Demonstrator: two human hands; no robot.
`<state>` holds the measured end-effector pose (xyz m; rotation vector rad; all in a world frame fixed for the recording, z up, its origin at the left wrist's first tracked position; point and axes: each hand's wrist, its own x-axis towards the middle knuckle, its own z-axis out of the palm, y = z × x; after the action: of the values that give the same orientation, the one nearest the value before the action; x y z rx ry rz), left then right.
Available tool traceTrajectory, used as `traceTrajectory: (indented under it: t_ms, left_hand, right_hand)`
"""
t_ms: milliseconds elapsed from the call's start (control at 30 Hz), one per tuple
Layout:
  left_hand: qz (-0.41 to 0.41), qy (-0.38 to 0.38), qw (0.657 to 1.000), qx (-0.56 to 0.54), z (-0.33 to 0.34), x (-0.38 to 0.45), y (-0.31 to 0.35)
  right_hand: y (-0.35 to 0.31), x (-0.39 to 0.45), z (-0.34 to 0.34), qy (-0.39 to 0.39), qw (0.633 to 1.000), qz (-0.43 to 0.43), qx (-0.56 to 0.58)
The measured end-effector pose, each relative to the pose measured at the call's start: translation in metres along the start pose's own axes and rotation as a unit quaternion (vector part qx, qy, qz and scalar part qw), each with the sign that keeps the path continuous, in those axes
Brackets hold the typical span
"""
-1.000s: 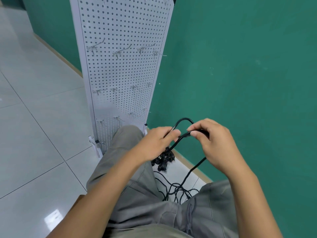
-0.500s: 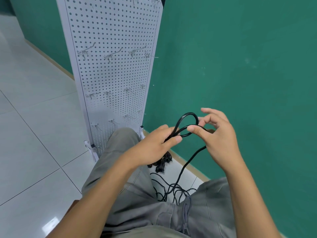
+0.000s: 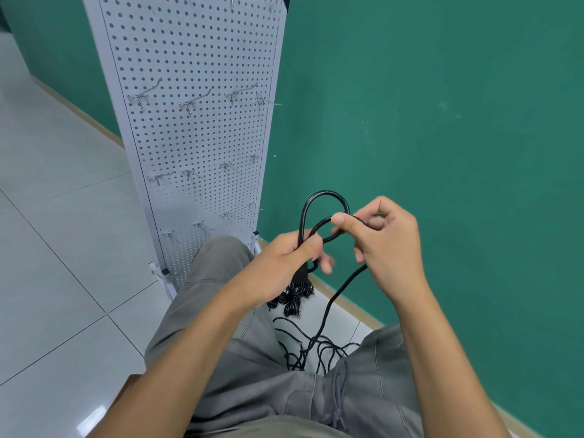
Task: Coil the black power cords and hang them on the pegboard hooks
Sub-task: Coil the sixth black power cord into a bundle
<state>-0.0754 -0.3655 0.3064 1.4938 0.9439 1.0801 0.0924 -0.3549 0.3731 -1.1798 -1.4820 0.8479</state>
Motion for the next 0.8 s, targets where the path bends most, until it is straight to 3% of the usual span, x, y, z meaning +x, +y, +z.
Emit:
traceTrajectory:
  t_ms: [100, 267, 433, 600, 800]
  left_hand:
    - [-0.005, 0.024, 0.992, -0.122, 0.008, -0.002, 0.006]
    - [-0.030, 0.086, 0.978, -0.186, 0.008, -0.002, 0.013]
    - [-0.056, 0.061, 0.976, -0.201, 0.014, -0.002, 0.014]
    - [-0.036, 0.035, 0.997, -0.051, 0.016, -0.002, 0.008]
    - [-0.009, 0.054, 0.993, 0.109, 0.010, -0.001, 0.007]
  right_hand:
    - [0.005, 0.004, -0.008, -0.032, 0.999, 0.020, 0.011]
    - [0.021, -0.003, -0.022, -0.082, 0.992, 0.066, 0.064]
    - [0.029, -0.017, -0.007, -0.031, 0.958, 0.087, 0.270]
    - [0.008, -0.021, 0.014, -0.033, 0.924, 0.135, 0.355]
    - [-0.002, -0.015, 0.029, -0.025, 0.902, 0.152, 0.403]
